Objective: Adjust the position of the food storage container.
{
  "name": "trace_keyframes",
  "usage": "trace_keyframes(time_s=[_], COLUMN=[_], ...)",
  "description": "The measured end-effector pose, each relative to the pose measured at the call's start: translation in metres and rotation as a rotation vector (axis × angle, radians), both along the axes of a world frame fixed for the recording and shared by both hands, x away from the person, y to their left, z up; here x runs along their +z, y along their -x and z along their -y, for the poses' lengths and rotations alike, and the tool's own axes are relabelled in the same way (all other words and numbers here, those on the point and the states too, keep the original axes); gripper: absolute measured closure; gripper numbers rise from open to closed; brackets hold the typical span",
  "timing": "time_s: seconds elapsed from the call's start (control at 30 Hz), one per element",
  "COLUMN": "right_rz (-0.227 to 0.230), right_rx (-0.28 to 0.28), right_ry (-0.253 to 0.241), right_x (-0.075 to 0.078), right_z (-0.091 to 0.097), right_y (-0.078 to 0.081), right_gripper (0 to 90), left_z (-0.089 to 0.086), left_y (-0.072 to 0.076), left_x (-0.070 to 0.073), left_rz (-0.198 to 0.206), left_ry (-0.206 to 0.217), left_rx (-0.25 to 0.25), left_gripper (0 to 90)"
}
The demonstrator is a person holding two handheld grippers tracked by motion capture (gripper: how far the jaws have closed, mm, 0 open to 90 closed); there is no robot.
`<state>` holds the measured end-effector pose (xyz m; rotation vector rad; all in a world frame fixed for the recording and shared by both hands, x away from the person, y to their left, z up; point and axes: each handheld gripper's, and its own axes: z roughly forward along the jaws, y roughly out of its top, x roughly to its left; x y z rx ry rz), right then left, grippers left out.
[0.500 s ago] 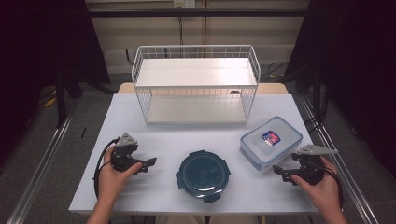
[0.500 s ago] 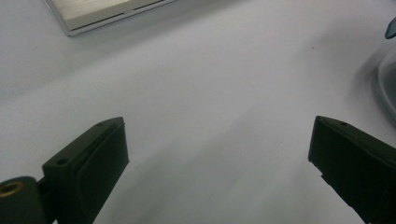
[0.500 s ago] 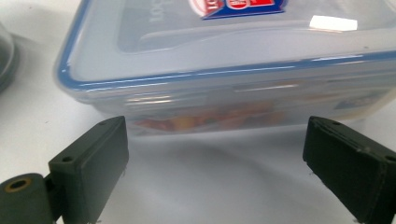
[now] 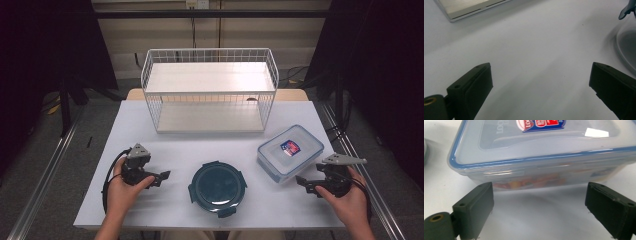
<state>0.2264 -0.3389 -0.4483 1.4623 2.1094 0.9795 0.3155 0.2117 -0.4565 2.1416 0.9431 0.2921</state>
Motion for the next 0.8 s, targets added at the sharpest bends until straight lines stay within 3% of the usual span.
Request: trace_keyframes(time_s=[0.13,0.17,0.33,0.6,0.8], right_rz=[0.006,-0.001,-0.005,0.022,0.009], right_rx=[-0.026,-0.059,-0.085,-0.125,-0.164], right_ry=[-0.009,-0.031,-0.020,-0.033,-0.028], right_x=[0.004,0.004,0.006,0.024,0.024], right_z=[0.006,0.011,0.017,0.025,0.035], right_y=[0.002,0.003,0.002,-0.004,-0.009], right_gripper=[9.3,10.1,12.3,27.7,41.4], left_z=[0.003,0.005,0.006,0.010,0.011], left_y=[-0.001,-0.002,-0.003,-0.005,-0.006], left_x=[0.000,0.000,0.002,0.005,0.005], left_rz=[0.000,-0.001,0.000,0.007,0.004], left_ry=[0.005,0.004,0.005,0.015,0.017], left_rx=[-0.008,-0.016,-0.030,-0.020,-0.019], left_gripper=[4.7,4.7,4.7,4.7,4.7])
